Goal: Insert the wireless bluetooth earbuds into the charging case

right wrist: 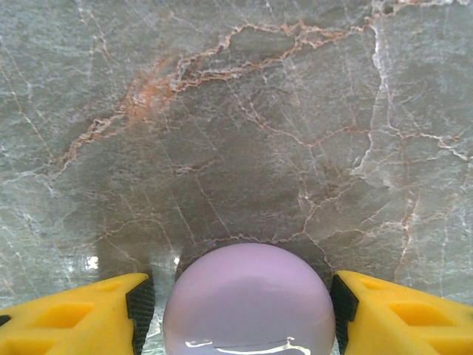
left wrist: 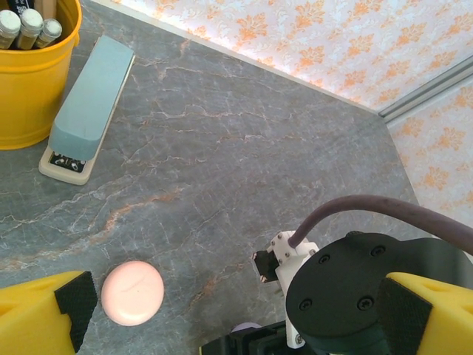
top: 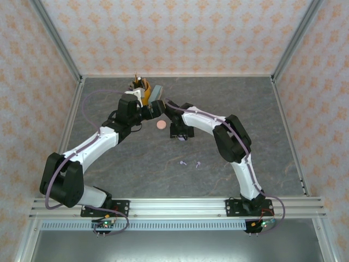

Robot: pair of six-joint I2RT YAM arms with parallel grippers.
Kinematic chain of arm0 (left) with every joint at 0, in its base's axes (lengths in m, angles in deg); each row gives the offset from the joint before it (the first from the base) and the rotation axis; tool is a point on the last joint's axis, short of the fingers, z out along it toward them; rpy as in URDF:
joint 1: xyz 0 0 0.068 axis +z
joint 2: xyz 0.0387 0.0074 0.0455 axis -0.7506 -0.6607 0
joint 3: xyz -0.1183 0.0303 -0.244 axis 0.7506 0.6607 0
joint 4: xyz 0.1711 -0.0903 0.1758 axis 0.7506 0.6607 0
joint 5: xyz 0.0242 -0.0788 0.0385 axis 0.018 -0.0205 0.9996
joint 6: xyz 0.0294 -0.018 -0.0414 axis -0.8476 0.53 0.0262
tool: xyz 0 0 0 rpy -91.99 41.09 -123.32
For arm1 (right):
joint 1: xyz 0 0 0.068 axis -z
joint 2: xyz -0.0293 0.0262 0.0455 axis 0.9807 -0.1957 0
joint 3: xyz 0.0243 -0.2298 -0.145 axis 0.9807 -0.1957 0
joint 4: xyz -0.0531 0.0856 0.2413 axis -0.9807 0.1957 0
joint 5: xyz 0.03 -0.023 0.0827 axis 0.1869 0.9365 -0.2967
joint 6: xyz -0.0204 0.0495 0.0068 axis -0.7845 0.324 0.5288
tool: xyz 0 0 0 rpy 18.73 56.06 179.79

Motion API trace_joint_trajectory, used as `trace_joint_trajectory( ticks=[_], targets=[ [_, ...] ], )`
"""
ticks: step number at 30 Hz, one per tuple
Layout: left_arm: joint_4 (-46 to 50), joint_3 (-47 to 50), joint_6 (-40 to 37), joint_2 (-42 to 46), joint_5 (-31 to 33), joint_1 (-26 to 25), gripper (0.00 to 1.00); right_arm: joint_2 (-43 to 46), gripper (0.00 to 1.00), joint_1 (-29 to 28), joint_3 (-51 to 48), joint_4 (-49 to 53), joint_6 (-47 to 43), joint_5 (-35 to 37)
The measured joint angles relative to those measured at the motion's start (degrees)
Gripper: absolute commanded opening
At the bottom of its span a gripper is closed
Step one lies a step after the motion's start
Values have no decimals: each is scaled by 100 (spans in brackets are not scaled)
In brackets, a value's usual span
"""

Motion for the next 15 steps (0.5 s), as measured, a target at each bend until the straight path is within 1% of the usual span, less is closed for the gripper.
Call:
trace_joint_trajectory(
  ticks=[8,15],
  targets=[
    [-22,22,0,-4,-13,4,100,-17,63,2,33,20,-79,-31],
    [-26,22,-2,-31,-166,4,100,59,58,103,-118,-136,-61,-264]
  ],
)
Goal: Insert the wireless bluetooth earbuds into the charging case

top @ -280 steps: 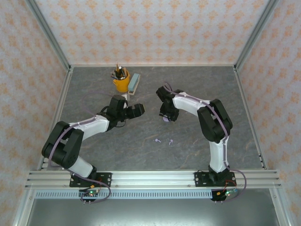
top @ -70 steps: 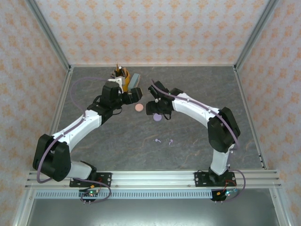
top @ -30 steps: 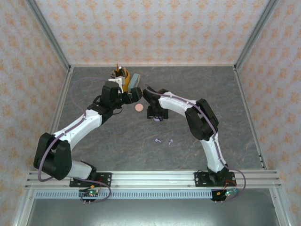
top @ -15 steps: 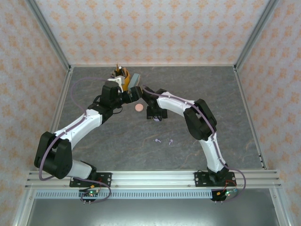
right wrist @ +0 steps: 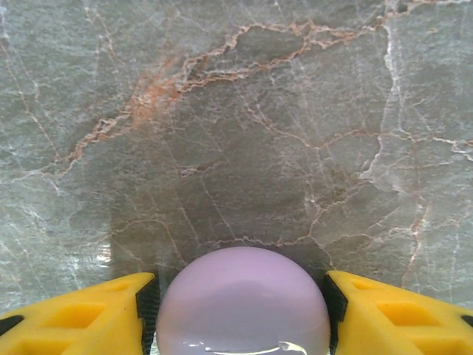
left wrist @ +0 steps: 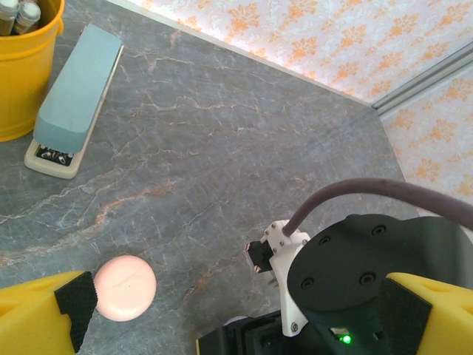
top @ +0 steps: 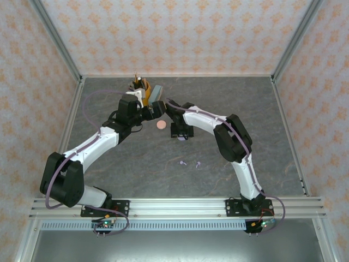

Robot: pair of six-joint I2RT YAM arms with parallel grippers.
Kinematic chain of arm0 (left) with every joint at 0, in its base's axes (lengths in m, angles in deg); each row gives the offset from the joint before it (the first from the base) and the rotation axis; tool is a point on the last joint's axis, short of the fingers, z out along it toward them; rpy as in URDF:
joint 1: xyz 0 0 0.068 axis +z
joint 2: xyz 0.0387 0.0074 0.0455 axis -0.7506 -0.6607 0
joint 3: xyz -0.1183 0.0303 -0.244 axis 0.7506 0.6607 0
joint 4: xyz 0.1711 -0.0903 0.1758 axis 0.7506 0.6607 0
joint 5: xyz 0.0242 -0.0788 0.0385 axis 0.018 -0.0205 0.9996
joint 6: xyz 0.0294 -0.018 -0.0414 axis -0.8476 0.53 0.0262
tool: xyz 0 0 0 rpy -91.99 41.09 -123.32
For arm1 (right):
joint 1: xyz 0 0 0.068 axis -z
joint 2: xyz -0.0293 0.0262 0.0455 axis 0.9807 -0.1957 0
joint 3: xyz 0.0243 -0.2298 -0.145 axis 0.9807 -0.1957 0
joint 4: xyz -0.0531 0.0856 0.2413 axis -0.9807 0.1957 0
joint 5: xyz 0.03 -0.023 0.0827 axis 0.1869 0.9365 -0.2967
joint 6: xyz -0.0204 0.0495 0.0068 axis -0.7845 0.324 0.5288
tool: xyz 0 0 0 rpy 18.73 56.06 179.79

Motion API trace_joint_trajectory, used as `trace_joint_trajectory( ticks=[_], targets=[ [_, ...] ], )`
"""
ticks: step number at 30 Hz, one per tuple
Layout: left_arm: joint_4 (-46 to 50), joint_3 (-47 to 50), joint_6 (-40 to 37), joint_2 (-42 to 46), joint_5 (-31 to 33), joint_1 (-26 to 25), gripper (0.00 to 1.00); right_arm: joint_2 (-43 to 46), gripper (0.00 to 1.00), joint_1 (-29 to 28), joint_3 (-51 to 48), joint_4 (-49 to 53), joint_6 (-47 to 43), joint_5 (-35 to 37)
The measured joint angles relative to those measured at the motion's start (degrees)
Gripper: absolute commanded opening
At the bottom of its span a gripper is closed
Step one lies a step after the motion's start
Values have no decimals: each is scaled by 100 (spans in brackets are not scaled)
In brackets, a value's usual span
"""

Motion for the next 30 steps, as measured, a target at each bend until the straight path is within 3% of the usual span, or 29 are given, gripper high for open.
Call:
trace_joint_trajectory(
  ticks=[9,30],
  targets=[
    [-138,90,2,-160,-212,-2,100,72,52,76,-90,-59,59,-116],
    [-918,1104,2,-181,-433,-2,100,592,51,319,-518,-17,562,-44]
  ],
)
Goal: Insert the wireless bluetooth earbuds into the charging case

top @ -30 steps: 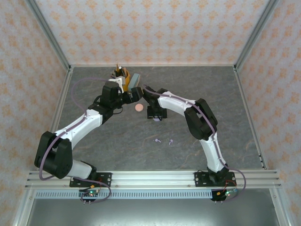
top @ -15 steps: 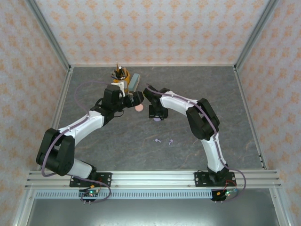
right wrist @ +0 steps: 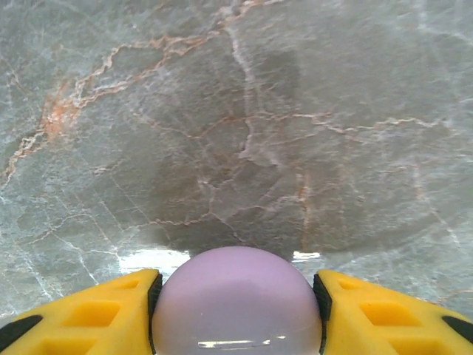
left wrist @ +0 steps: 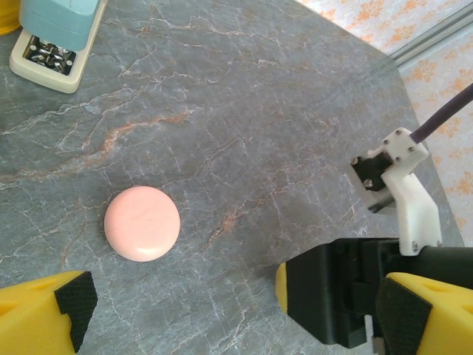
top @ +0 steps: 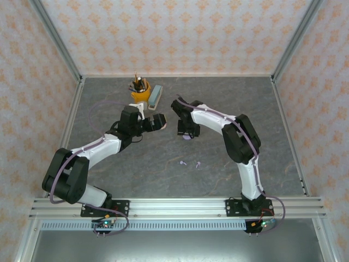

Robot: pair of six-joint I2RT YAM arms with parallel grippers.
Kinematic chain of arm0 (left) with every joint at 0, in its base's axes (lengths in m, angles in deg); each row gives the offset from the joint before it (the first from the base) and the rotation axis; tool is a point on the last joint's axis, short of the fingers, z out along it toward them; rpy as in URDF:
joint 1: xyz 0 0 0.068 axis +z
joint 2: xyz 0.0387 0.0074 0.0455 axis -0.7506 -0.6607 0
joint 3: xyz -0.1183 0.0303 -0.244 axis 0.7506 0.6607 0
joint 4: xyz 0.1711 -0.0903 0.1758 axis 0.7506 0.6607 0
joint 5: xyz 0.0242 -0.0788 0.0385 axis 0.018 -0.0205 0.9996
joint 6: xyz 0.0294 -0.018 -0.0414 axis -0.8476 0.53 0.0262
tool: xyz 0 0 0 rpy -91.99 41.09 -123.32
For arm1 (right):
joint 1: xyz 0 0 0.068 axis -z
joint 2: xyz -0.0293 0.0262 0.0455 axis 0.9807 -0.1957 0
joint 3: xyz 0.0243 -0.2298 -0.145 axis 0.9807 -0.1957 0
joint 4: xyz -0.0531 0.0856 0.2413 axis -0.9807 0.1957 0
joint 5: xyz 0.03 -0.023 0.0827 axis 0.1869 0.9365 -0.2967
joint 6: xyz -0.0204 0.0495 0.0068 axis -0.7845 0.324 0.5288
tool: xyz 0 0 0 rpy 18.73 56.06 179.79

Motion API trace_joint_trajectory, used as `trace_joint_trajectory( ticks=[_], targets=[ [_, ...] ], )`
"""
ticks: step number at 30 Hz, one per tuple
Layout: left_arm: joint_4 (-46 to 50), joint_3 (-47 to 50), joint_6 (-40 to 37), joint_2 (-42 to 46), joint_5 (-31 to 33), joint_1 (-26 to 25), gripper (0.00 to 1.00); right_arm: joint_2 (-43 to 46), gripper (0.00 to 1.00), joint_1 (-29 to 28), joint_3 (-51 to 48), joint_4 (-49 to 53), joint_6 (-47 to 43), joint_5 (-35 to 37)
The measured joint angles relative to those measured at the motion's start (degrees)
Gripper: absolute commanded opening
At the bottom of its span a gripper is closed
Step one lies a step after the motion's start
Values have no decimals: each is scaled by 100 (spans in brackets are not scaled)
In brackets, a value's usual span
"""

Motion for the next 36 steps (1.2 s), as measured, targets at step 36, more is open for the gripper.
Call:
trace_joint_trajectory(
  ticks=[36],
  targets=[
    [-2140,-83,393,-1829,-697,-715,97,785,50,566,-658,-1349,1882,-822]
  ],
)
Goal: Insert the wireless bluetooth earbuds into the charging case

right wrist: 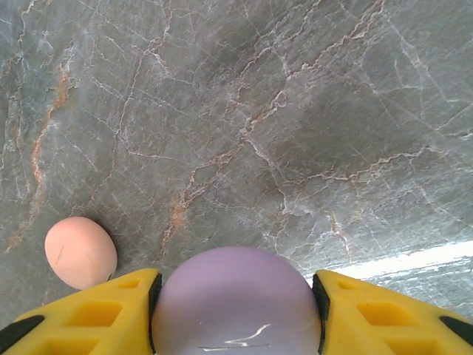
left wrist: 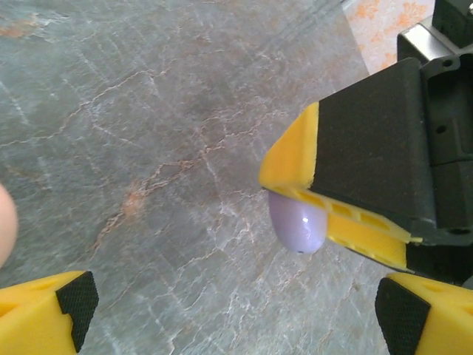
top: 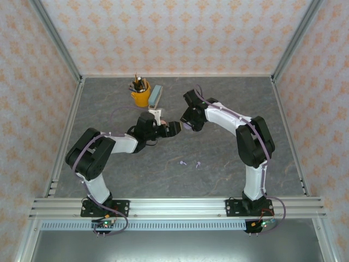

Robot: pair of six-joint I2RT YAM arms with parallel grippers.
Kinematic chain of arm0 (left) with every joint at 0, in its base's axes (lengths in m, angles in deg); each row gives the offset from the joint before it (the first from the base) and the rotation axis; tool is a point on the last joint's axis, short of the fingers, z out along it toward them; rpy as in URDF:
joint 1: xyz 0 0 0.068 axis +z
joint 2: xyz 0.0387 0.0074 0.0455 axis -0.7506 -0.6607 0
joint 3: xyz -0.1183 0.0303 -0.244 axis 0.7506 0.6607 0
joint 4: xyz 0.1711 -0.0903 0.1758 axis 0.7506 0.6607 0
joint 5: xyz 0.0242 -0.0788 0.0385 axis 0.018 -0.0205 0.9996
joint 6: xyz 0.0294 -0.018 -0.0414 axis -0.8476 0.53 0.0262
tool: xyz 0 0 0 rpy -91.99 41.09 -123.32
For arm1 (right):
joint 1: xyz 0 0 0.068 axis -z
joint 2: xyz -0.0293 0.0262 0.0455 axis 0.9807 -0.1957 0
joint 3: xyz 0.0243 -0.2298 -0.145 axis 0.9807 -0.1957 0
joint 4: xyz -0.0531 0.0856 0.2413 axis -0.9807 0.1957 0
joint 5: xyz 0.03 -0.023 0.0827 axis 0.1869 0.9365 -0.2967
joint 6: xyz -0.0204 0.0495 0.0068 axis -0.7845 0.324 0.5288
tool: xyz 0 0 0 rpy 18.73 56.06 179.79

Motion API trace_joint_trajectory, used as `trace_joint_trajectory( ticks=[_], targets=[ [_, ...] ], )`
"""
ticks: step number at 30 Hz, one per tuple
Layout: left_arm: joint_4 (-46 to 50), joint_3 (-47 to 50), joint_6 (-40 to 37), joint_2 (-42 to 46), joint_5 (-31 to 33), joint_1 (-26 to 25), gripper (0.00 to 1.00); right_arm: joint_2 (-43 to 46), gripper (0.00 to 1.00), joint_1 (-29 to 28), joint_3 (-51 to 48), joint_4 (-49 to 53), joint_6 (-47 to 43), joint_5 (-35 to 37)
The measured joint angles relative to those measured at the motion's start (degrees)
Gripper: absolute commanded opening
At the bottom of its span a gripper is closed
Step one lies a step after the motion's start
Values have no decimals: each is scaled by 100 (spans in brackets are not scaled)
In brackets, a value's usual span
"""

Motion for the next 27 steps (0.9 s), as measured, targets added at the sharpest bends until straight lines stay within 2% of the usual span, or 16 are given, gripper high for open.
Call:
trace_joint_trajectory(
  ticks=[17,27],
  targets=[
    [-1051,-39,374,-470,-26,-160,88,2,50,2,28,-289,459,-389],
    [-1464,-94,581,-748,-17,-197,79,2,50,33,28,-525,754,-647]
  ],
)
